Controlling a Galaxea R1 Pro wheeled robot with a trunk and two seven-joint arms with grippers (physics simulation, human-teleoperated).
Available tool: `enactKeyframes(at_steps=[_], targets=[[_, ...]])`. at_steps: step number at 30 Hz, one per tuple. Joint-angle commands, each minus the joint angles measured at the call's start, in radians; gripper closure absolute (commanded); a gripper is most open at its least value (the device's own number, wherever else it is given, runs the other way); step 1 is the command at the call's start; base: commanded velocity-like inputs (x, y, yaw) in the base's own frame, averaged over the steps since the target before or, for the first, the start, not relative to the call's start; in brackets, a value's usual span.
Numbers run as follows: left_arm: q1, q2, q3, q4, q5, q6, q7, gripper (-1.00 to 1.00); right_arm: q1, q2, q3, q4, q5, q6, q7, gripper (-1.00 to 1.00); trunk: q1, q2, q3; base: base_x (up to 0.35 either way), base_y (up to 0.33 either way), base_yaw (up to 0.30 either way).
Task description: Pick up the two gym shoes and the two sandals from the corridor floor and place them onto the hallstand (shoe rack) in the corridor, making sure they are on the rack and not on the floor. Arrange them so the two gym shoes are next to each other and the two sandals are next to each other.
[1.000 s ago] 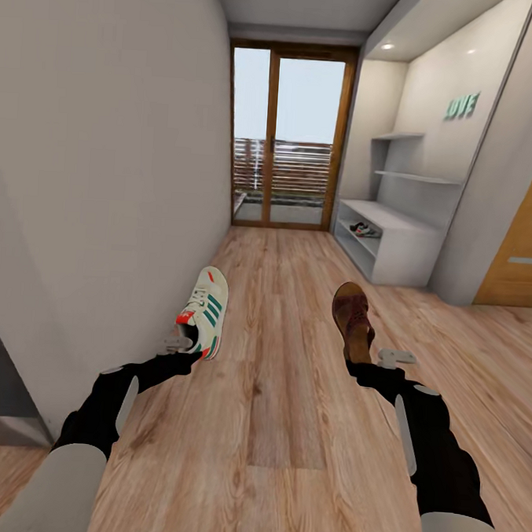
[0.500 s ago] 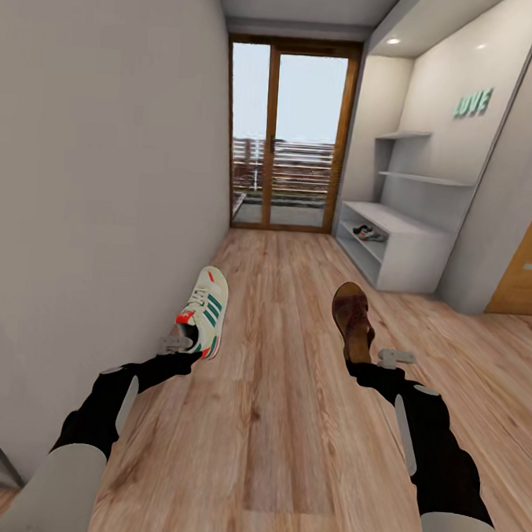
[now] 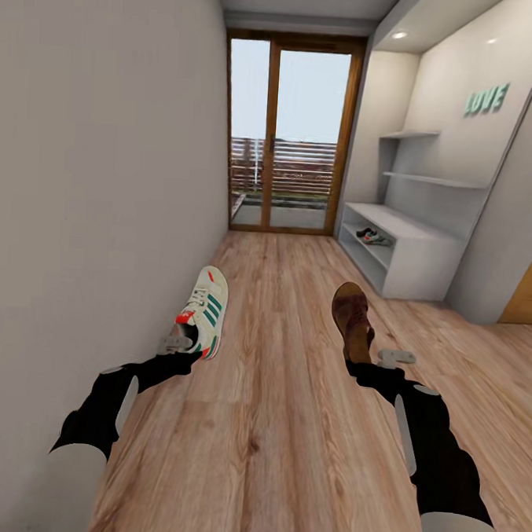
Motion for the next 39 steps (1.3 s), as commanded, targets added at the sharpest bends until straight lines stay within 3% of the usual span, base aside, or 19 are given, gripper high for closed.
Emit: enactKeyframes(at_steps=[1,39], targets=[[-0.001,-0.002,0.006,-0.002,-0.008,0.005,-0.01,1.0,-0.001,0.001,-0.003,-0.001,0.007,0.005,0.007,1.0,0.0,0.0,-0.001,0.349,0.0,0.0],[-0.001,-0.002,0.006,-0.003,-0.008,0.005,-0.01,1.0,-0.001,0.002,-0.005,-0.003,0.006,0.004,0.006,1.0,0.0,0.0,-0.001,0.349,0.0,0.0]])
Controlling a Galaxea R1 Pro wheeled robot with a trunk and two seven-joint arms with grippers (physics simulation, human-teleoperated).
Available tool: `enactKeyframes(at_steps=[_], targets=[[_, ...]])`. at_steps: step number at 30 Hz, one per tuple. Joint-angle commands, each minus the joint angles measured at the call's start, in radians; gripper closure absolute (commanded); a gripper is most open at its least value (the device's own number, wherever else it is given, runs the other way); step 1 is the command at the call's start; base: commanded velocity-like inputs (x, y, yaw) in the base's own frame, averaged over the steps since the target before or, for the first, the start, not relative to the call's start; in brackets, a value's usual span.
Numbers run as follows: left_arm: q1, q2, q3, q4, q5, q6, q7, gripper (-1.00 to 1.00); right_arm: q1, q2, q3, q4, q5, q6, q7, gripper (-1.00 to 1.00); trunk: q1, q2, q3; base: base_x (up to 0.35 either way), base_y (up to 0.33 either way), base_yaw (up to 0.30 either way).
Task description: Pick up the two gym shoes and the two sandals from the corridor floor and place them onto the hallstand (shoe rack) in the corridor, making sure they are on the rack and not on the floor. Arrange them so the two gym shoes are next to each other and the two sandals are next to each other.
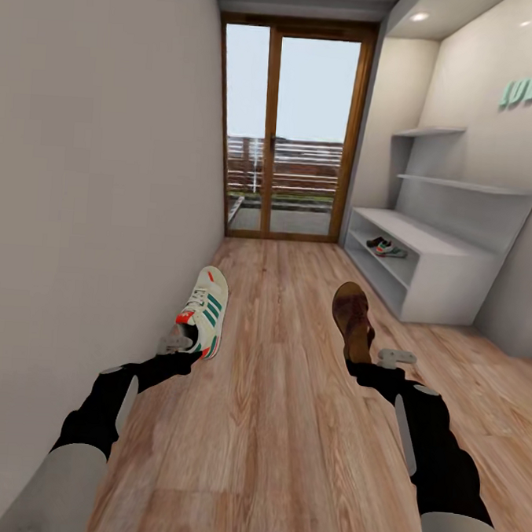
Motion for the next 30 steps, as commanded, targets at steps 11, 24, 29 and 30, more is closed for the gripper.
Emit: enactKeyframes(at_steps=[11,24,29,30], targets=[[-0.001,-0.002,0.006,-0.002,-0.008,0.005,-0.01,1.0,-0.001,0.001,-0.003,-0.001,0.005,0.004,0.008,1.0,0.0,0.0,-0.001,0.349,0.0,0.0],[-0.001,-0.002,0.006,-0.002,-0.008,0.005,-0.01,1.0,-0.001,0.0,-0.002,-0.001,0.006,0.004,0.008,1.0,0.0,0.0,-0.001,0.349,0.0,0.0],[-0.001,-0.002,0.006,-0.001,-0.008,0.005,-0.01,1.0,-0.001,0.0,-0.002,-0.001,0.006,0.004,0.008,1.0,0.0,0.0,-0.001,0.349,0.0,0.0],[-0.001,-0.002,0.005,-0.001,-0.008,0.005,-0.01,1.0,-0.001,0.0,-0.002,-0.001,0.006,0.004,0.008,1.0,0.0,0.0,-0.001,0.349,0.0,0.0]])
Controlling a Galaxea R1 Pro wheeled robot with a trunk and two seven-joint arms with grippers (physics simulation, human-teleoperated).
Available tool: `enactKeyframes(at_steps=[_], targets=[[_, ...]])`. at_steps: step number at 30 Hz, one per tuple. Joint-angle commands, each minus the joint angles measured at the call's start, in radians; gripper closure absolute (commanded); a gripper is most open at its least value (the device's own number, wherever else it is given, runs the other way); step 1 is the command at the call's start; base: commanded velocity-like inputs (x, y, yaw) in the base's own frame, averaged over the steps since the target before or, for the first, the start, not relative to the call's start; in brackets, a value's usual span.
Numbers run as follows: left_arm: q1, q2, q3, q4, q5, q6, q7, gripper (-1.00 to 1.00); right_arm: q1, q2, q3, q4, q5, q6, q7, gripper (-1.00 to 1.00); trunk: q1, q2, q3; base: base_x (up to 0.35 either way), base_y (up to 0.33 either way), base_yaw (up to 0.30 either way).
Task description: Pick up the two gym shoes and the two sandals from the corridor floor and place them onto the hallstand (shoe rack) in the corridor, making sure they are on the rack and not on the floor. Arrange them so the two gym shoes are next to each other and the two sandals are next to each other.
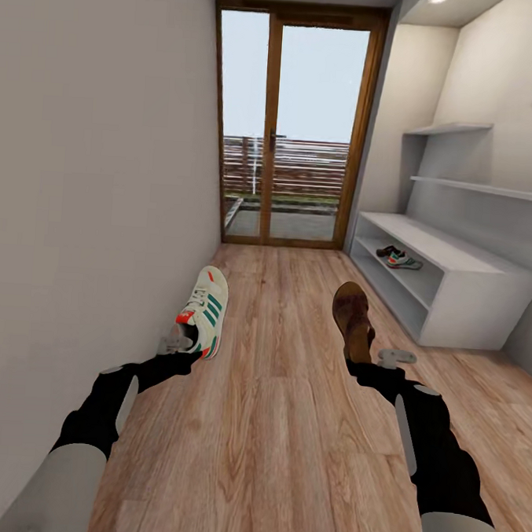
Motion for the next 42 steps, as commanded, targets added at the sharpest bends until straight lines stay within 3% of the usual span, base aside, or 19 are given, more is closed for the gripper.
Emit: enactKeyframes(at_steps=[1,17,42], targets=[[-0.001,-0.002,0.006,-0.001,-0.008,0.005,-0.01,1.0,-0.001,0.001,-0.003,-0.001,0.007,0.005,0.008,1.0,0.0,0.0,-0.001,0.349,0.0,0.0],[-0.001,-0.002,0.006,-0.001,-0.008,0.005,-0.01,1.0,-0.001,0.001,-0.002,-0.001,0.007,0.005,0.008,1.0,0.0,0.0,-0.001,0.349,0.0,-0.009],[-0.001,-0.003,0.006,-0.001,-0.007,0.005,-0.01,1.0,-0.001,0.001,-0.001,-0.001,0.007,0.005,0.008,1.0,0.0,0.0,-0.001,0.349,0.0,-0.271]])
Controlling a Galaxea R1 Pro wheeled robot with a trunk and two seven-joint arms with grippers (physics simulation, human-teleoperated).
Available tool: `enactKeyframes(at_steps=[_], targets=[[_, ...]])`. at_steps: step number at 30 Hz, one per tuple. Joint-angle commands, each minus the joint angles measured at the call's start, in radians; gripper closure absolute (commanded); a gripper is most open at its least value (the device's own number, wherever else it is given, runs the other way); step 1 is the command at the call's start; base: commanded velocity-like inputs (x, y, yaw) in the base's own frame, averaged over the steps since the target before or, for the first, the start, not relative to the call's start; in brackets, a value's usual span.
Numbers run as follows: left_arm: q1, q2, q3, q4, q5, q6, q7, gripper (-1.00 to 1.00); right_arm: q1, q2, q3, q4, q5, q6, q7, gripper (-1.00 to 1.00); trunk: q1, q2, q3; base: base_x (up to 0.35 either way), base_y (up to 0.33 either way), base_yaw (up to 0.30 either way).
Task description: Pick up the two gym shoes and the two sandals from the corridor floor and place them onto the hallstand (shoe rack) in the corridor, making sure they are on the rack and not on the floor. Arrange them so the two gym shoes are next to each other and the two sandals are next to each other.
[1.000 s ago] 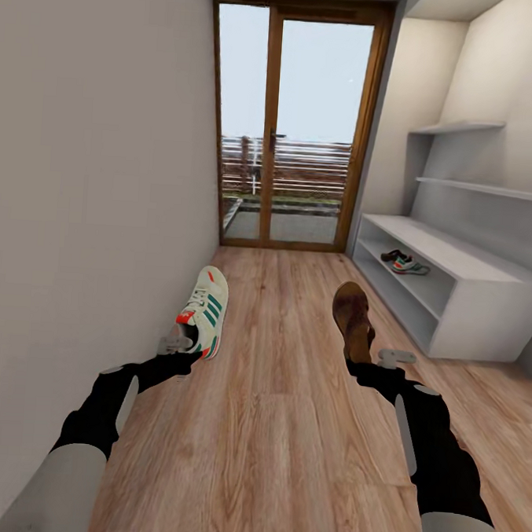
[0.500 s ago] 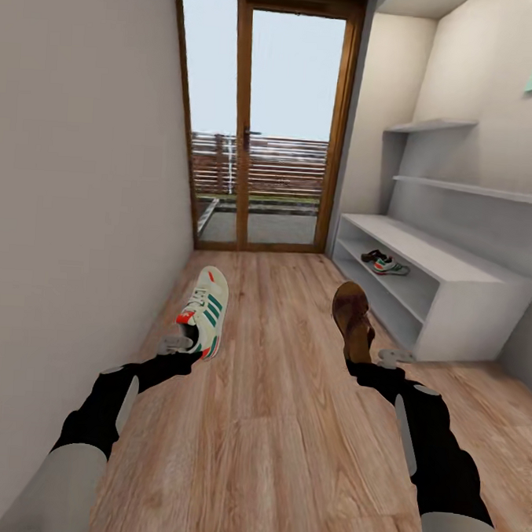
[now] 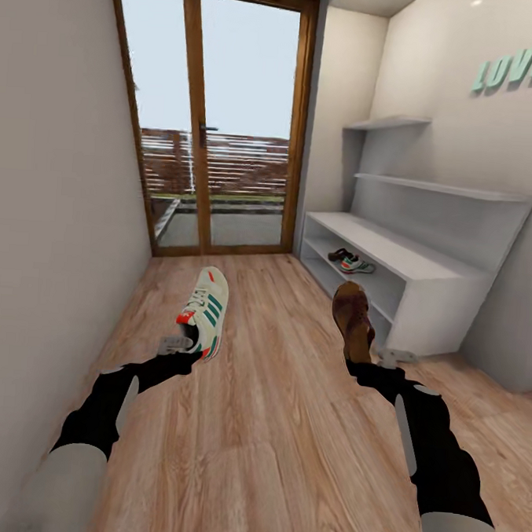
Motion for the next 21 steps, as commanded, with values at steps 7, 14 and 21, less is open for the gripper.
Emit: enactKeyframes(at_steps=[7,14,21], targets=[[-0.001,-0.002,0.006,-0.002,-0.008,0.006,-0.01,1.0,-0.001,0.001,-0.003,-0.001,0.007,0.005,0.008,1.0,0.0,0.0,-0.001,0.349,0.0,-0.277],[-0.001,-0.001,0.006,-0.001,-0.008,0.006,-0.01,1.0,-0.001,0.002,-0.003,-0.001,0.007,0.005,0.008,1.0,0.0,0.0,-0.001,0.349,0.0,-0.24],[-0.001,-0.001,0.006,-0.001,-0.008,0.006,-0.01,1.0,-0.001,0.002,-0.003,0.0,0.013,0.005,0.004,1.0,0.0,0.0,-0.001,0.349,0.0,-0.101]])
